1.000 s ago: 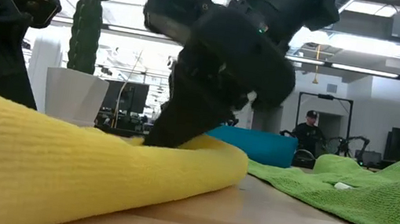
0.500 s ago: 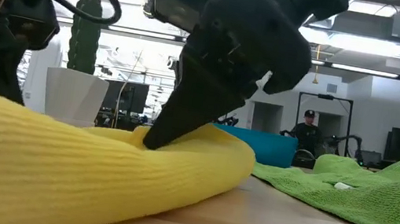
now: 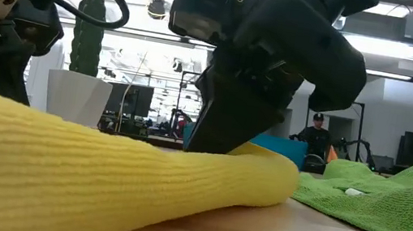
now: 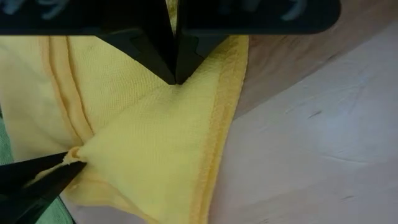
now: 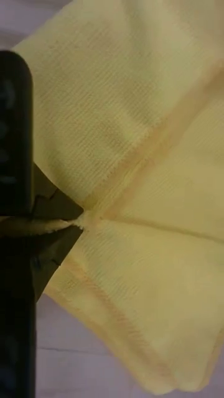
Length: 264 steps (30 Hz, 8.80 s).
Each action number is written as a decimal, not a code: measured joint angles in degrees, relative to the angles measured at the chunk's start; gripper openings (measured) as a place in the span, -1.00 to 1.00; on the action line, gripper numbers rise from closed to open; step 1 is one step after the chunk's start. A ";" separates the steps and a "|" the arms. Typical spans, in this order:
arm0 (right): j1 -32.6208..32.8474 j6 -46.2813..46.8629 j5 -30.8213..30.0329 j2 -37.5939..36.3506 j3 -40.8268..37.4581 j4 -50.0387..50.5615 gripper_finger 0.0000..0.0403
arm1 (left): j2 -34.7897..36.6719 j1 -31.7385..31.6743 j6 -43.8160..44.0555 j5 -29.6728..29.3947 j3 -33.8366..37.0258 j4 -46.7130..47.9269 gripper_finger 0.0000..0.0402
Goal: Fold microfiber towels
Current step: Fold the yellow microfiber cloth
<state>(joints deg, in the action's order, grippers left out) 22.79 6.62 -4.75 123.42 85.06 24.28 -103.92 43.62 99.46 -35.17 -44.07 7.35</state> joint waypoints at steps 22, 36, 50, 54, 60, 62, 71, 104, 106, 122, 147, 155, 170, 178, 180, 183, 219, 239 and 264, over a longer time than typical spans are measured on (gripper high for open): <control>0.48 1.08 -1.51 -4.13 0.00 4.19 -0.77 | -0.15 0.00 0.03 0.11 0.19 -0.87 -1.00; -0.17 0.97 -1.84 -6.27 -0.04 7.40 -0.33 | -0.24 0.00 0.24 -0.88 0.31 -1.70 -1.00; 7.29 9.06 -10.74 -15.33 -5.88 -2.75 -0.21 | -0.24 -0.50 0.54 -1.00 0.29 -2.50 -1.00; 11.55 17.03 -21.98 -15.98 -16.04 -17.71 -0.42 | -0.24 -0.61 0.65 -1.07 0.28 -3.21 -1.00; 12.82 20.44 -25.25 -9.78 -22.73 -39.30 -0.75 | -0.24 -1.13 0.63 -1.16 0.28 -4.33 -1.00; 12.24 20.58 -25.37 -7.51 -22.75 -40.84 -0.85 | -0.19 -1.58 0.60 -1.05 0.31 -5.24 -1.00; 10.86 29.46 -27.89 0.32 -22.51 -42.70 -0.85 | 8.80 -4.23 -6.85 -1.46 -0.04 -2.98 -1.00; 10.75 29.36 -28.41 2.41 -22.60 -47.18 -0.84 | 4.91 -22.49 -40.26 11.68 0.91 -4.62 -1.00; 10.75 29.36 -28.41 2.43 -22.60 -47.24 -0.83 | 6.03 -22.46 -40.15 12.74 0.61 -3.80 -1.00; 7.87 31.29 -27.65 2.45 -22.67 -48.16 -0.85 | 18.36 -8.17 -43.15 5.00 -5.64 -7.16 -1.00; 2.51 30.48 -27.85 2.47 -22.67 -48.91 -0.89 | -7.87 0.64 -33.62 5.68 -24.37 10.51 -1.00; 2.58 30.44 -27.72 2.26 -22.67 -48.81 -0.85 | -8.85 3.34 -23.82 6.08 -24.18 17.41 -1.00; 2.58 25.45 -26.49 -1.22 -22.82 -48.08 -0.86 | -4.10 7.49 -16.36 -23.23 -27.89 20.18 -1.00; 2.54 25.28 -26.23 -1.16 -22.80 -47.55 -0.89 | -11.58 1.76 -23.12 -12.46 -27.85 12.93 -1.00; 2.54 25.38 -26.47 -1.16 -22.75 -46.83 -0.89 | -13.02 1.80 -23.87 -9.14 -27.84 11.57 -1.00; 2.23 26.00 -26.64 -1.16 -22.75 -44.90 -0.88 | -13.60 3.20 -23.06 -6.58 -27.76 12.27 -1.00; 5.18 25.61 -28.44 7.39 -23.23 -66.14 -0.93 | -13.97 5.47 -9.42 -2.48 -27.87 23.90 -1.00; 4.93 23.51 -27.69 7.02 -22.93 -65.50 -0.89 | -15.74 4.71 -5.25 -11.96 -33.50 34.54 -1.00; -0.90 27.15 -28.21 4.17 -21.55 -50.71 -0.90 | -17.20 6.95 3.70 -6.25 -32.63 41.66 -1.00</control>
<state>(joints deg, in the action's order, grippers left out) 21.89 33.77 -32.96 127.59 63.51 -26.43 -121.12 50.57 103.16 -41.42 -76.71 49.01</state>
